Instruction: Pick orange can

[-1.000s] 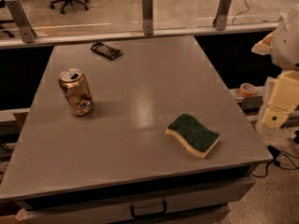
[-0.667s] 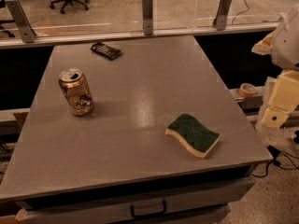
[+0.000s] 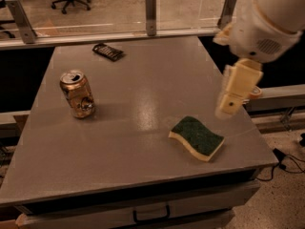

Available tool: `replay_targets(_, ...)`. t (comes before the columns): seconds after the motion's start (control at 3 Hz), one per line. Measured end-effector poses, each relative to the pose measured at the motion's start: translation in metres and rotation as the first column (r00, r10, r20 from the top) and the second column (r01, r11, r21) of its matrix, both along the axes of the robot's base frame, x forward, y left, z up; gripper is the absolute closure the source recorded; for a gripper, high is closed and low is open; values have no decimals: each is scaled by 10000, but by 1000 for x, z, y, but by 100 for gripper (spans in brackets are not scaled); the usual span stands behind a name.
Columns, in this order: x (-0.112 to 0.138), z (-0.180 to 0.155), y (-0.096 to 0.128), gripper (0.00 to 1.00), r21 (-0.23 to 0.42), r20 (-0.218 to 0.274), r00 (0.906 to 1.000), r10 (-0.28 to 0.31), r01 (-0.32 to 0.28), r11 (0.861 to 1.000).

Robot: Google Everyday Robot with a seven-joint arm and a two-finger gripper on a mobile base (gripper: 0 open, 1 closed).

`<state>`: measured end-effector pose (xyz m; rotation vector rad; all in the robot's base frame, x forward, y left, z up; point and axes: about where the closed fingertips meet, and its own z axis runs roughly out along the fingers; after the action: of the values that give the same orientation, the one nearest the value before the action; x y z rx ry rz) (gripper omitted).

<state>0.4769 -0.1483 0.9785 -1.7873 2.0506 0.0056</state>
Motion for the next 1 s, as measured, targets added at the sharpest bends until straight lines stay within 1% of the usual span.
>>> replay_targets(0.33,25,7,95,0,907,490,9892,1381,-1421,9857)
replay_targets(0.67,24,17,198,0,1822,979,9639,2477,-2620,9477)
replay_targets(1.0,24,17,198,0,1823,980,9639,2477,-2620,9477)
